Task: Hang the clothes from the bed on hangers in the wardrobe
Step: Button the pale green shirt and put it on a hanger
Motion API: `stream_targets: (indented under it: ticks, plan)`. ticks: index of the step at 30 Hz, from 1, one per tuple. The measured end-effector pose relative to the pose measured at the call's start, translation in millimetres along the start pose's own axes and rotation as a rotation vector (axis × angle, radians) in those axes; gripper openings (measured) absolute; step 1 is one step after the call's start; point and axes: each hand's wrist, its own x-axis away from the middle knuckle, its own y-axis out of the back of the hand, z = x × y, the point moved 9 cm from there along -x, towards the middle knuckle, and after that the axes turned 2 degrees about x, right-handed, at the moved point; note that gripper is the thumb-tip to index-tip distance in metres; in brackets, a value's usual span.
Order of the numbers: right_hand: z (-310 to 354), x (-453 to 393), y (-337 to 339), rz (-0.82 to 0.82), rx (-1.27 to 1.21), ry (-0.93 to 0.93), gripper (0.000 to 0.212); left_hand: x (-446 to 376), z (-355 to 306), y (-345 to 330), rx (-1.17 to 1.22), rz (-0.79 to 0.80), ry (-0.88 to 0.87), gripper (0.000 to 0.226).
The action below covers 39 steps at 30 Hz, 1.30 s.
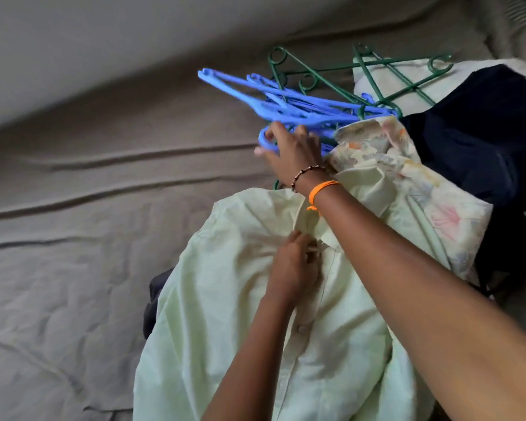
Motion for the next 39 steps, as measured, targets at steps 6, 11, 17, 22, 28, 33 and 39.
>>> stream_targets:
  ticks: [6, 11, 17, 22, 28, 33, 39]
  plan:
    - [-20.1, 7.1, 145.6, -0.484, -0.716, 0.115, 0.024, -42.4, -15.9, 43.8, 0.156, -0.255, 0.105, 0.052]
    - [-32.8, 32.4, 211.8, -0.550, -1.360, 0.097, 0.013, -57.4, -16.0, 17.8, 0.746, 0.194, 0.464, 0.037]
    - [-56.5, 36.7, 208.3, -0.433, -1.854, 0.103, 0.022, -69.4, -12.1, 29.5, 0.143, 0.066, 0.312, 0.011]
    - [-77.9, 39.1, 183.2, -0.337, -2.015, 0.068, 0.021, -64.2, 5.0, 74.6, 0.462, -0.290, 0.336, 0.017]
    - [-99.1, 40.8, 187.2, -0.334, -2.173, 0.067, 0.047, -63.3, -10.5, 113.5, 0.465, -0.242, 0.191, 0.016]
    - [-87.3, 48.8, 193.7, -0.245, -1.327, 0.050, 0.018, -58.7, -30.9, 124.5, 0.468, -0.227, 0.152, 0.017]
    - [-62.2, 67.1, 211.8, -0.094, -0.866, 0.160, 0.013, -53.5, -58.3, 151.5, 0.318, -0.231, 0.098, 0.013]
